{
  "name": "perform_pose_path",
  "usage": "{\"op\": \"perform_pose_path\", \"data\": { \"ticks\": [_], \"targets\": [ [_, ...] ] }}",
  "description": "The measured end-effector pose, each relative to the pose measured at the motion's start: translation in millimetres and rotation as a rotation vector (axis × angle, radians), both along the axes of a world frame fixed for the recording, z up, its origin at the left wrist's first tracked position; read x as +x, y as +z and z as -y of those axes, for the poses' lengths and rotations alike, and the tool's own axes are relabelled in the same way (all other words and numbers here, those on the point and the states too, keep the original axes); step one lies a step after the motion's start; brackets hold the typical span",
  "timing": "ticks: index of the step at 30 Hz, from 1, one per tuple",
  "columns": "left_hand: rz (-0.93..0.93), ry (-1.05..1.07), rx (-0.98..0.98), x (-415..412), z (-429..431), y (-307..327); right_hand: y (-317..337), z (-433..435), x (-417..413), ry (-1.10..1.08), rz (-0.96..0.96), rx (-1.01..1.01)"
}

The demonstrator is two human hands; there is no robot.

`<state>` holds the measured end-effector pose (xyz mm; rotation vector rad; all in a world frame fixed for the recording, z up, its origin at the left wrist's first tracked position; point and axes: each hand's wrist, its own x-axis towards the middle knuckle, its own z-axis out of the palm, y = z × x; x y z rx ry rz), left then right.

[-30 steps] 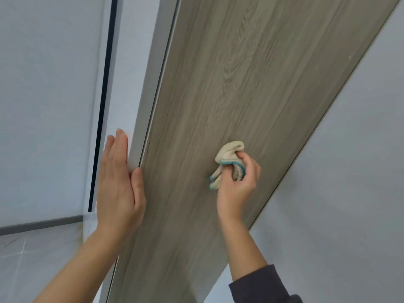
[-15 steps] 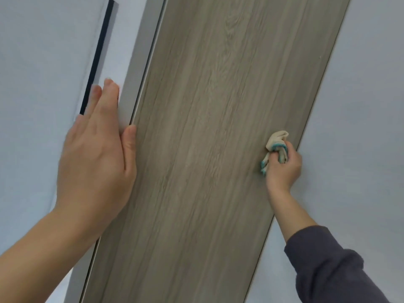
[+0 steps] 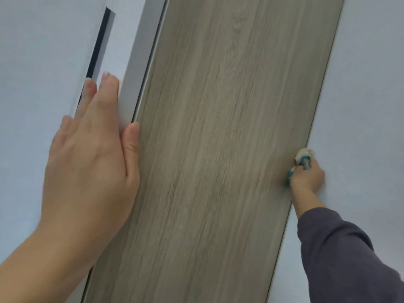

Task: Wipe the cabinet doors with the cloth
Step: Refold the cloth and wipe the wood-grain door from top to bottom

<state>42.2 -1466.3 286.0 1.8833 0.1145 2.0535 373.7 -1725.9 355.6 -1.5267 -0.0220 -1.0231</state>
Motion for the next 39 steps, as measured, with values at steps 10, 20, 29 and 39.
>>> {"op": "perform_pose_path", "data": {
  "ticks": [10, 20, 29, 39],
  "targets": [
    [-0.062, -0.174, -0.046, -14.4, 7.3, 2.9, -35.5, -41.9, -62.4, 0.042, 0.08, 0.018],
    [-0.121, -0.342, -0.08, -28.0, -1.4, 7.5, -87.7, -140.1, -214.5, 0.268, 0.573, -0.078],
    [-0.137, -0.569, -0.074, -33.3, -15.9, 8.5, -133.1, -180.3, -284.0, 0.344, 0.912, -0.451],
    [-0.109, -0.387, -0.043, -24.1, 4.9, -41.1, -127.9, -111.5, -189.4, 0.233, 0.879, -0.596]
  ]
}}
